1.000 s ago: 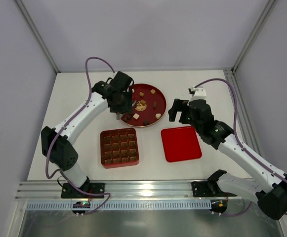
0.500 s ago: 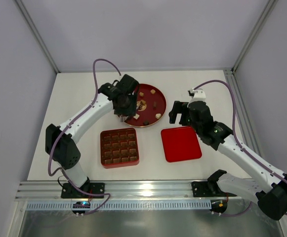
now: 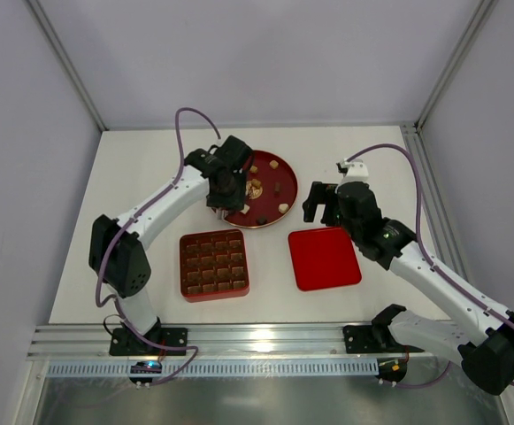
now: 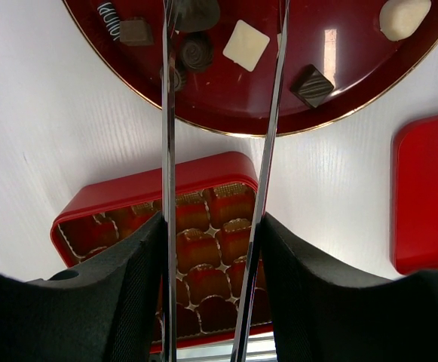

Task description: Pack the chocolate

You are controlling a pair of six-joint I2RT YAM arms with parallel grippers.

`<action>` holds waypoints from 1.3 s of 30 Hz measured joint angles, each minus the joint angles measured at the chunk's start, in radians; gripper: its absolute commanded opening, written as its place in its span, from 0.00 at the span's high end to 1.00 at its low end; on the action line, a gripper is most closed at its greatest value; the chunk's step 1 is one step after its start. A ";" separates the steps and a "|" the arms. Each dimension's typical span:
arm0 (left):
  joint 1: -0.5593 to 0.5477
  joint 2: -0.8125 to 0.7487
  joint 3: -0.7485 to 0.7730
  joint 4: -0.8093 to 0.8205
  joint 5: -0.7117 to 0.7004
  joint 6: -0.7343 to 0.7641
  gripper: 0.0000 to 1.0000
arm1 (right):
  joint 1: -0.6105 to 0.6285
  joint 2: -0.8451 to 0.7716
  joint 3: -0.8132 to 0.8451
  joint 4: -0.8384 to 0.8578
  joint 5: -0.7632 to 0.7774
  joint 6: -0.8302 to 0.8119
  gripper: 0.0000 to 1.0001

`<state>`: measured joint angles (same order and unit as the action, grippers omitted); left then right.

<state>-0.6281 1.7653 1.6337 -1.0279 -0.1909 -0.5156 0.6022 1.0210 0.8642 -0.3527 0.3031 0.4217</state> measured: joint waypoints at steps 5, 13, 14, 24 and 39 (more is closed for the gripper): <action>0.004 0.000 -0.002 0.000 -0.008 0.000 0.49 | 0.000 0.000 -0.005 0.001 0.000 0.000 0.00; 0.029 0.000 -0.018 0.002 -0.009 0.001 0.50 | 0.000 0.000 -0.007 0.001 0.000 0.001 0.00; 0.031 0.000 -0.019 0.002 -0.009 0.001 0.50 | 0.000 0.000 -0.007 0.001 0.000 0.002 0.00; 0.035 0.000 -0.043 0.003 -0.008 0.005 0.53 | 0.000 0.001 -0.008 0.001 -0.002 0.004 0.00; 0.042 0.000 -0.050 0.004 0.001 0.022 0.53 | 0.000 0.014 -0.008 0.008 -0.004 0.008 0.00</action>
<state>-0.5865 1.7649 1.5833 -1.0241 -0.1902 -0.4934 0.6022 1.0351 0.8562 -0.3450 0.2993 0.4294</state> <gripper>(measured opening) 0.473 0.996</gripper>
